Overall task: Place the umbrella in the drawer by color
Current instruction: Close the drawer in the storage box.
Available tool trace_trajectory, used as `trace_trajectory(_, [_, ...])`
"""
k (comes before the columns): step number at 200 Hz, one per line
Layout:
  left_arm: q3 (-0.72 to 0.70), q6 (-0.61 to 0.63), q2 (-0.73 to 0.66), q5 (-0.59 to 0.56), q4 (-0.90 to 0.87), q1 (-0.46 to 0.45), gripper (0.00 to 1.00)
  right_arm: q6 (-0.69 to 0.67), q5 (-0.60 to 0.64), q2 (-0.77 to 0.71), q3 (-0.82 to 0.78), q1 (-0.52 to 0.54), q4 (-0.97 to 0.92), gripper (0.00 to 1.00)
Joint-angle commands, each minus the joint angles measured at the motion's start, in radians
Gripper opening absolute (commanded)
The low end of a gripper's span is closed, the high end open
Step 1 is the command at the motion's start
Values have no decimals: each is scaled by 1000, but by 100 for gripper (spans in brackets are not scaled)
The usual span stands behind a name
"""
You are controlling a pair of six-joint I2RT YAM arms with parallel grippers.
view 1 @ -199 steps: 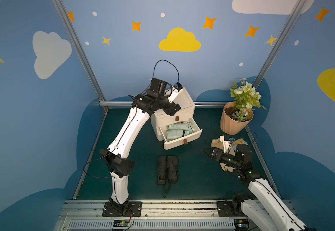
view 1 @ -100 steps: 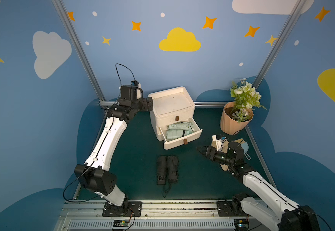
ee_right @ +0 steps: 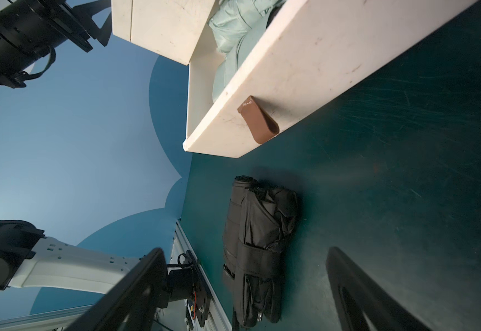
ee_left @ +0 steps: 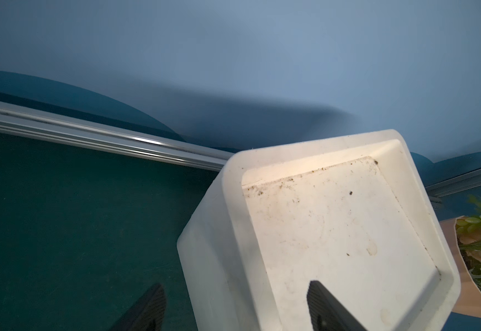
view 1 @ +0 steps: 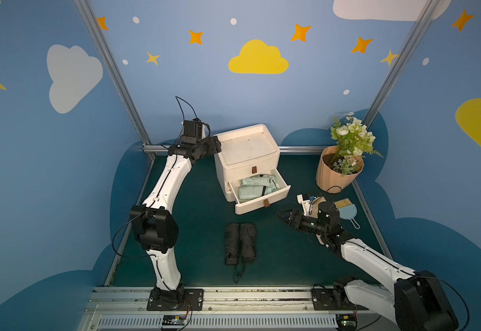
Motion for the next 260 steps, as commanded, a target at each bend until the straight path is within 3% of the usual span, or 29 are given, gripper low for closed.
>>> trace_trajectory(1, [66, -18, 45, 73, 2, 2, 71, -8, -32, 45, 44, 10, 80, 86])
trace_trajectory(23, [86, -21, 76, 90, 4, -5, 61, -38, -52, 101, 75, 17, 85, 84])
trace_trajectory(49, [104, -3, 101, 64, -18, -12, 56, -53, -82, 173, 108, 19, 121, 81])
trace_trajectory(86, [94, 18, 108, 67, -29, -17, 40, -57, -91, 278, 155, 20, 180, 74])
trace_trajectory(131, [65, 29, 101, 95, -25, -24, 28, -48, -92, 403, 224, 19, 235, 66])
trace_trajectory(171, [39, 34, 88, 92, -20, -29, 27, -44, -90, 484, 292, 19, 249, 58])
trace_trajectory(222, [33, 47, 83, 90, -23, -41, 26, -26, -74, 559, 320, 20, 319, 41])
trace_trajectory(260, [36, 53, 83, 85, -25, -44, 25, -24, -53, 577, 353, 23, 331, 37])
